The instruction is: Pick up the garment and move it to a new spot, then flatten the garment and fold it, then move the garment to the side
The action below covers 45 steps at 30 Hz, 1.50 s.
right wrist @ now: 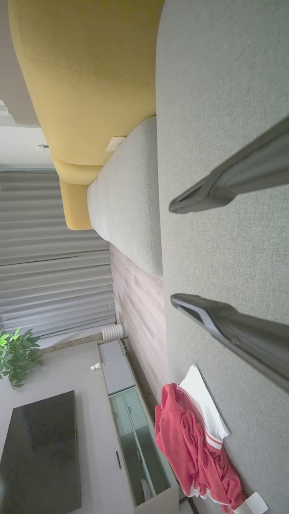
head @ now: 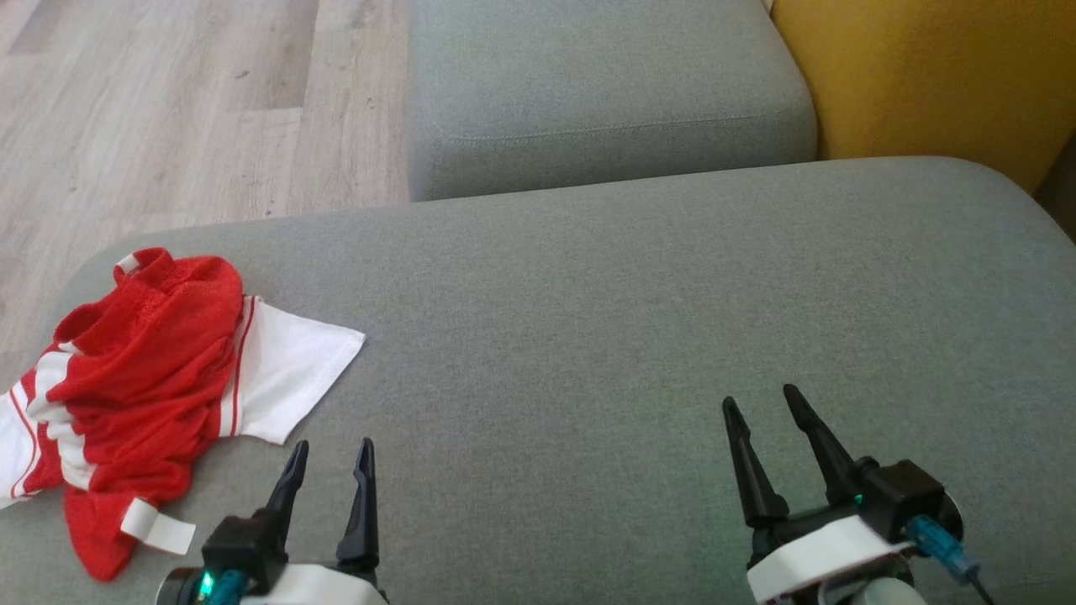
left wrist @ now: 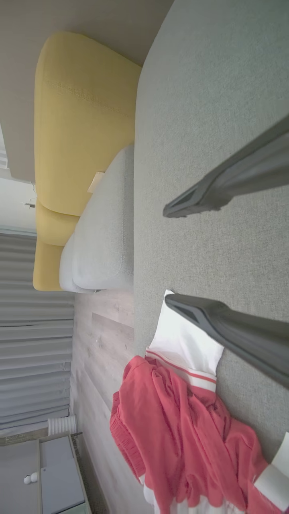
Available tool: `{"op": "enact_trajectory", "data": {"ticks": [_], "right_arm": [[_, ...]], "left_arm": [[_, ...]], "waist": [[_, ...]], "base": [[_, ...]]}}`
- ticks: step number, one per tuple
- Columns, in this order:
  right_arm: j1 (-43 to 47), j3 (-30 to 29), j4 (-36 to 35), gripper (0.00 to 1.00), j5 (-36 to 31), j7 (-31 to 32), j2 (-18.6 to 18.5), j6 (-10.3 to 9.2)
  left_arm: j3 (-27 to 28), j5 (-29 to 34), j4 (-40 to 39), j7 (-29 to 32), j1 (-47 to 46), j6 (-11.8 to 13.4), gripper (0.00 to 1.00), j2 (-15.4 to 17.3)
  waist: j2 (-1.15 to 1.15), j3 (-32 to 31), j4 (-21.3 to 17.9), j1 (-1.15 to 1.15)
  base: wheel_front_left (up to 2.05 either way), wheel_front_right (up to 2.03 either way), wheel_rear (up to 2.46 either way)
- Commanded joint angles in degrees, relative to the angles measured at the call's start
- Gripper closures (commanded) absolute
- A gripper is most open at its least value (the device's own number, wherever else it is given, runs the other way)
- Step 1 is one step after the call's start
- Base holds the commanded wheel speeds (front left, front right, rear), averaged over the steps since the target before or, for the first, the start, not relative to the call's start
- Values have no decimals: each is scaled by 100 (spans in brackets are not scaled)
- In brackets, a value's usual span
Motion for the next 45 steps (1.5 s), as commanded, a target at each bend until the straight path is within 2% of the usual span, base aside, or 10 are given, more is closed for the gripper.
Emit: {"op": "enact_trajectory", "data": {"ticks": [1, 8, 23, 38, 43, 45], "right_arm": [[-293, 133, -244, 0, -204, -118, -46, -4], [-295, 95, -220, 0, -633, -233, -49, -4], [-301, -32, 78, 0, -355, -233, -49, -4], [-336, -3, 138, 0, -285, -233, -49, -4], [-312, -4, 121, 0, -259, -233, -49, -4], [-302, -24, 112, 0, -259, -233, -49, -4]], "left_arm": [[155, 197, -252, -105, -209, 57, 0, -1], [169, 615, -376, -218, -172, 94, 0, -17], [390, 346, -348, -218, -124, -55, 0, -44], [370, 355, -263, -218, -148, -34, 0, -46], [363, 382, -239, -218, -176, -2, 0, -46], [371, 391, -244, -218, -218, 28, 0, -46]], "waist": [[0, 3, 7, 0], [0, -12, 37, 0], [0, 11, 47, 0], [0, 44, 97, 0], [0, 73, 225, 0], [0, 109, 390, 0]], "base": [[0, 0, 0], [0, 0, 0], [0, 0, 0], [0, 0, 0], [0, 0, 0], [0, 0, 0]]}}
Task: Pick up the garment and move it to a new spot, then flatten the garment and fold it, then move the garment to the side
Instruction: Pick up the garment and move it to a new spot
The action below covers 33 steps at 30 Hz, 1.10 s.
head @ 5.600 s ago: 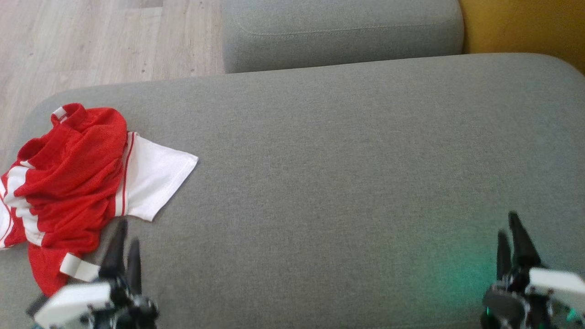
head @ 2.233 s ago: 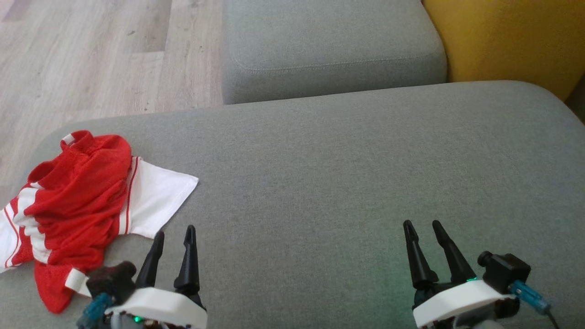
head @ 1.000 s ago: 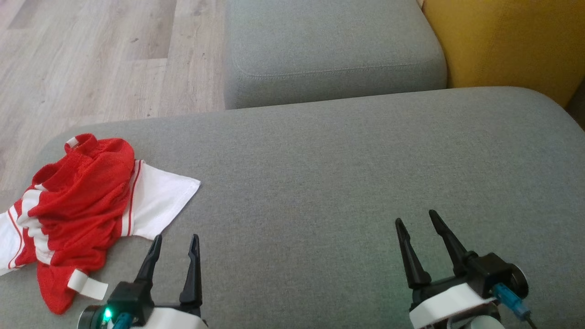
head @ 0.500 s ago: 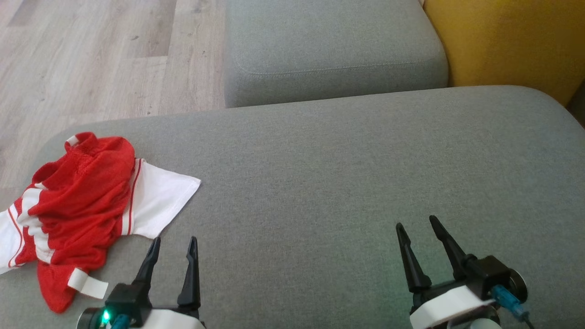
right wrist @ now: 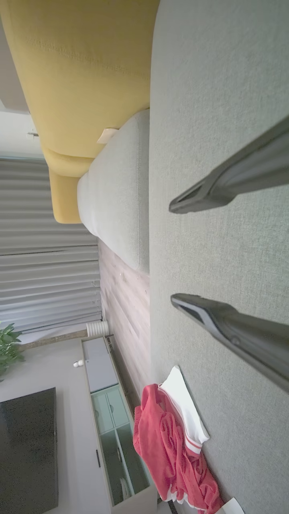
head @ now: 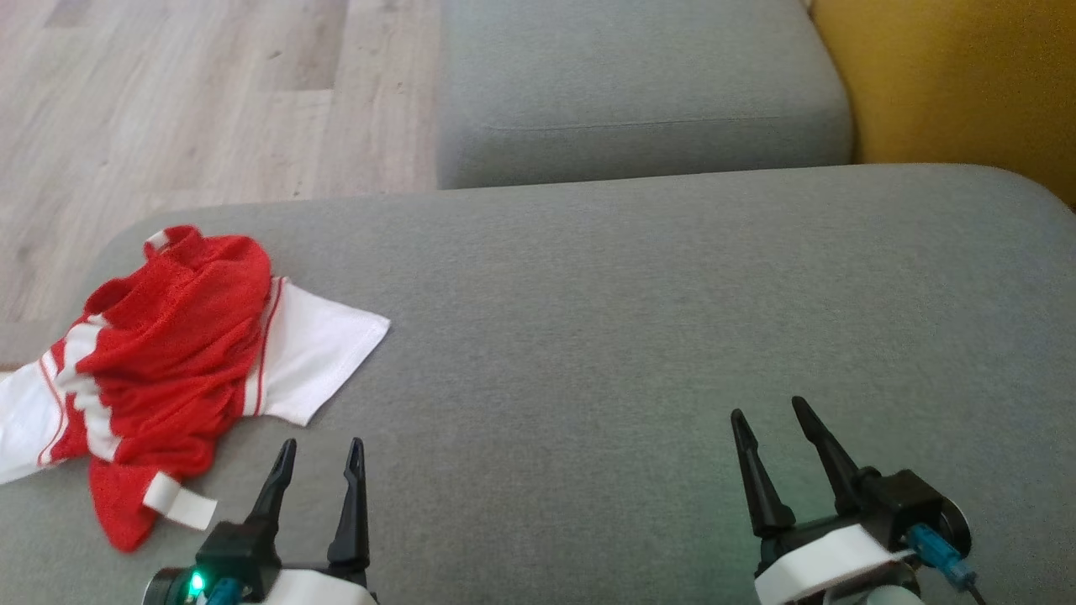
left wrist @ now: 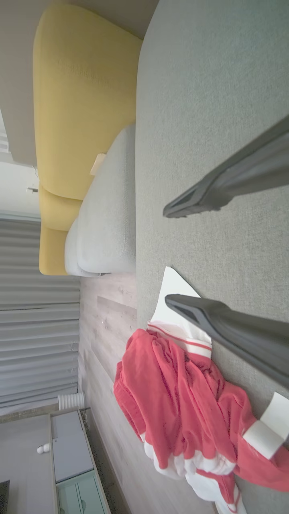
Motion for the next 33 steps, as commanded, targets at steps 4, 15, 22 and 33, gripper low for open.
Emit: {"op": "enact_trajectory", "data": {"ticks": [4, 15, 22, 33], "right_arm": [[-278, 101, -214, 0, 55, -69, -47, -4], [-134, 13, -292, 0, 125, -69, -47, -4], [-114, -57, -305, 0, 130, -69, -47, -4], [-227, -132, -339, 0, 4, -69, -47, -4]], "left_arm": [[238, 43, -181, -71, -311, 62, 0, -29], [428, 68, -229, -71, -266, 121, 0, -29], [579, 125, -298, -71, -237, 128, 0, -29], [923, 295, -409, -71, -767, -128, 0, 181]], "waist": [[0, 71, 397, 0], [0, 171, 1309, 0], [0, 250, 1772, 0], [0, 715, 2004, 0]], "base": [[0, 0, 0], [0, 0, 0], [0, 0, 0], [0, 0, 0]]}}
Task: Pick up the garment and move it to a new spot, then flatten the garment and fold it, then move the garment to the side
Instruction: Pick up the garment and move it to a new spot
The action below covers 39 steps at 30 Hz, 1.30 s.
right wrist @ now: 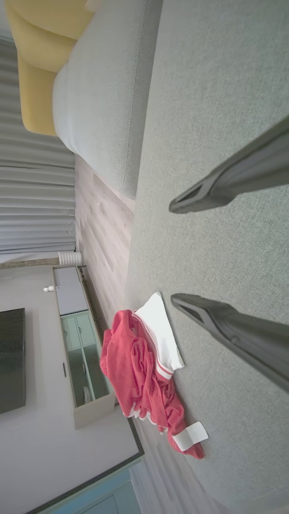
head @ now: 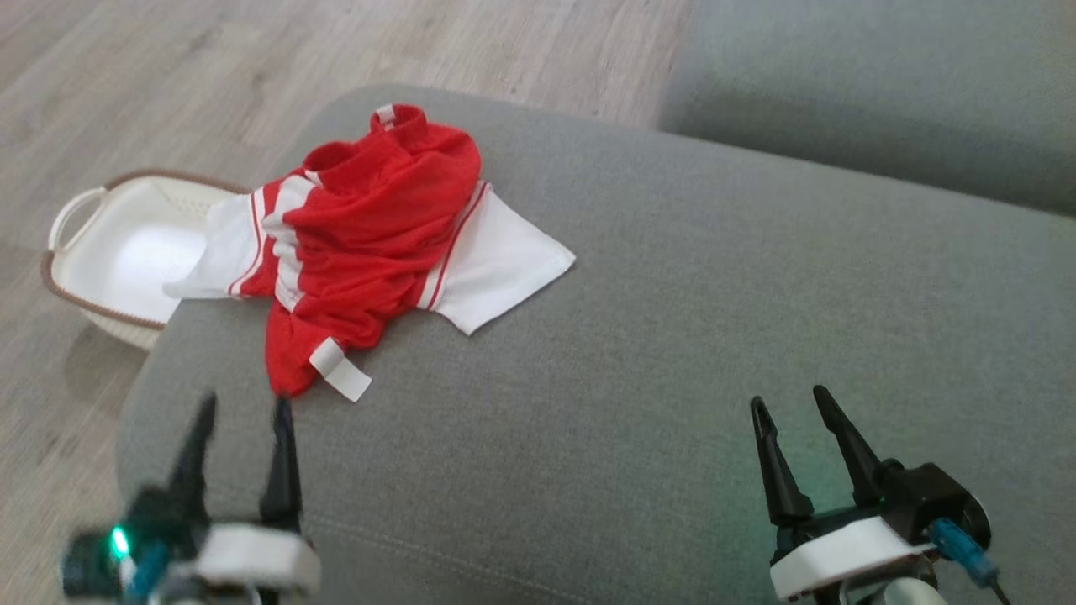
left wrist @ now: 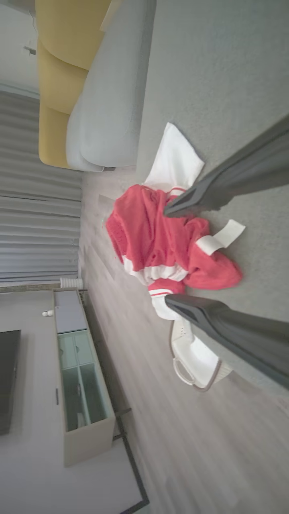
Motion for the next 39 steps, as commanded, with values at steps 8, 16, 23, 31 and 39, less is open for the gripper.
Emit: {"op": "enact_trajectory", "data": {"ticks": [8, 16, 23, 31, 39], "right_arm": [[-766, -160, -302, 0, -416, -69, -156, -4], [-1106, -604, -759, 0, -585, -69, -385, -4], [-1202, -646, -982, 0, -628, -69, -486, -4], [-1243, -642, -1090, 0, -591, -69, -572, -4], [-1279, -614, -1086, 0, -588, -69, -519, -4]], "left_arm": [[234, 194, 118, -71, -2812, -685, 0, 912], [-481, -157, 2110, 1088, -5503, -969, 0, 1624], [-933, -640, 3814, 2248, -6814, -976, 0, 1836], [-1465, -1065, 5135, 2817, -7483, -977, 0, 2125], [-1752, -1222, 5828, 2767, -7628, -977, 100, 2265]], "waist": [[0, 1143, -380, 0], [0, 1950, -802, 0], [0, 2341, -1137, 0], [0, 2597, -1502, 0], [0, 2729, -1695, 0]], "base": [[0, 0, 0], [0, 0, 0], [0, 0, 0], [0, 0, 0], [0, 0, 0]]}}
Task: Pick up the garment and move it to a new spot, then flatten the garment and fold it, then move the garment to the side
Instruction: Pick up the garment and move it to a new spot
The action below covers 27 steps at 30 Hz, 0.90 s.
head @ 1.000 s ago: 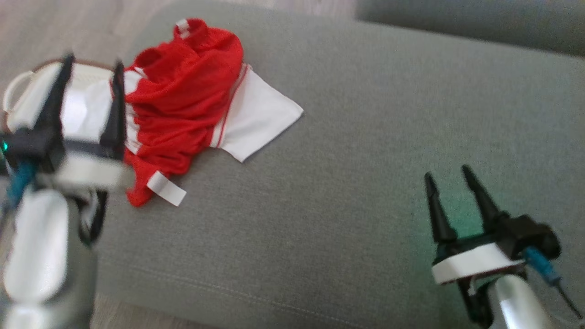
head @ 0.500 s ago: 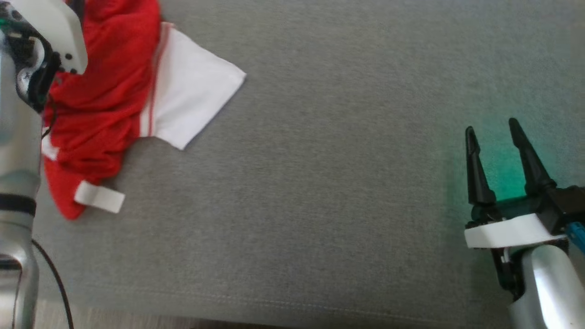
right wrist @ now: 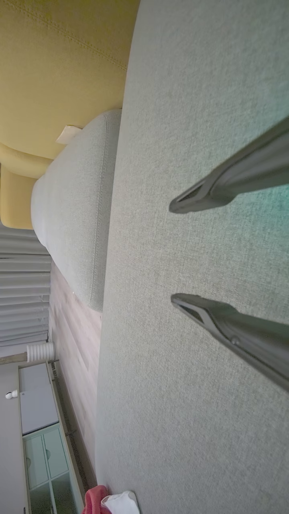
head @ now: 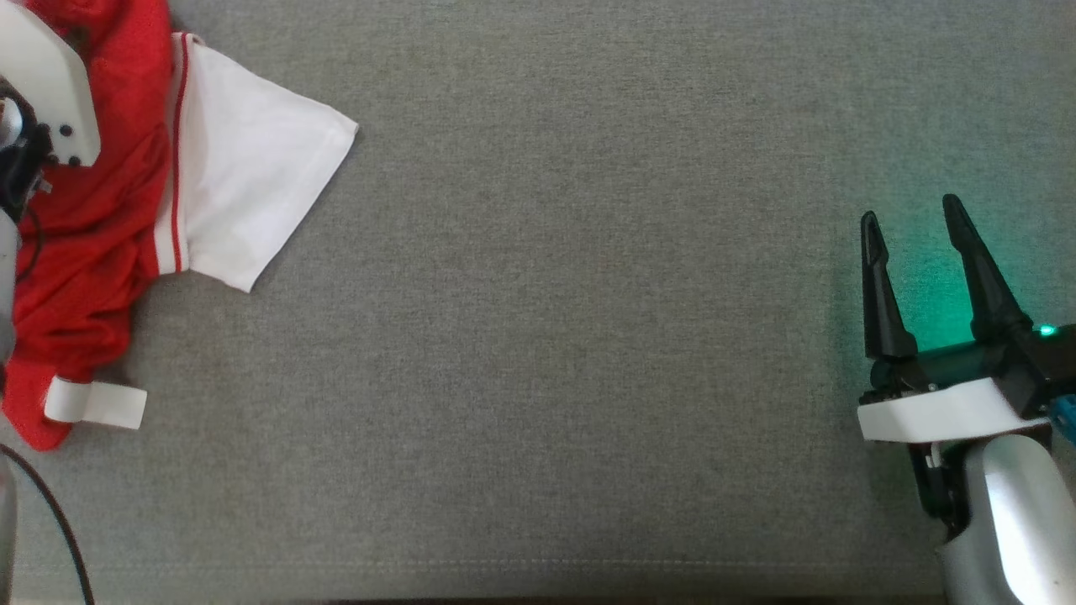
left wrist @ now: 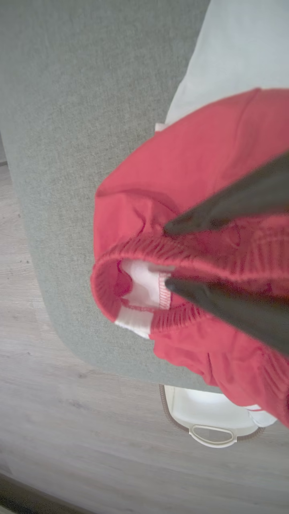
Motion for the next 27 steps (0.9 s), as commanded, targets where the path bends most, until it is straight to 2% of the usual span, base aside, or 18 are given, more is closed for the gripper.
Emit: {"op": "enact_trajectory", "data": {"ticks": [1, 3, 7, 15, 19, 22, 26, 27], "right_arm": [[-29, 119, -173, 0, 12, -63, 2, -4], [-29, 118, -149, 0, 11, -63, 18, -4], [-32, 96, -85, 0, 13, -63, 70, -4], [-3, 142, 59, 0, 73, -63, 231, -4], [57, 207, 108, 0, 108, -63, 321, -4], [159, 235, 144, 0, 155, -63, 397, -4], [292, 246, 155, 0, 205, -63, 443, -4], [292, 246, 155, 0, 205, -63, 443, -4]], "left_arm": [[99, -51, -103, -38, -211, 9, 100, 356], [56, -114, -72, -235, -231, 9, 100, 405], [-1, -121, -126, -995, -354, 9, 100, 496], [-557, -396, -632, -1858, -670, 9, 100, 337], [-1125, -717, -1106, -1971, -812, 9, 100, 312], [-1640, -1154, -1633, -1915, -932, 9, 100, 354], [-2079, -1558, -2171, -1830, -1092, 9, 100, 453], [-2079, -1558, -2171, -1830, -1092, 9, 100, 453]], "waist": [[0, 3, -15, -1], [0, -23, -35, -1], [0, -181, -54, -1], [0, -882, -115, -1], [0, -1252, -286, -1], [0, -1625, -614, -1], [0, -1883, -1010, -1], [0, -1883, -1010, -1]], "base": [[0, 0, 0], [0, 0, 0], [0, 0, 0], [0, 0, 0], [0, 0, 0], [0, 0, 0], [0, 0, 0], [0, 0, 0]]}}
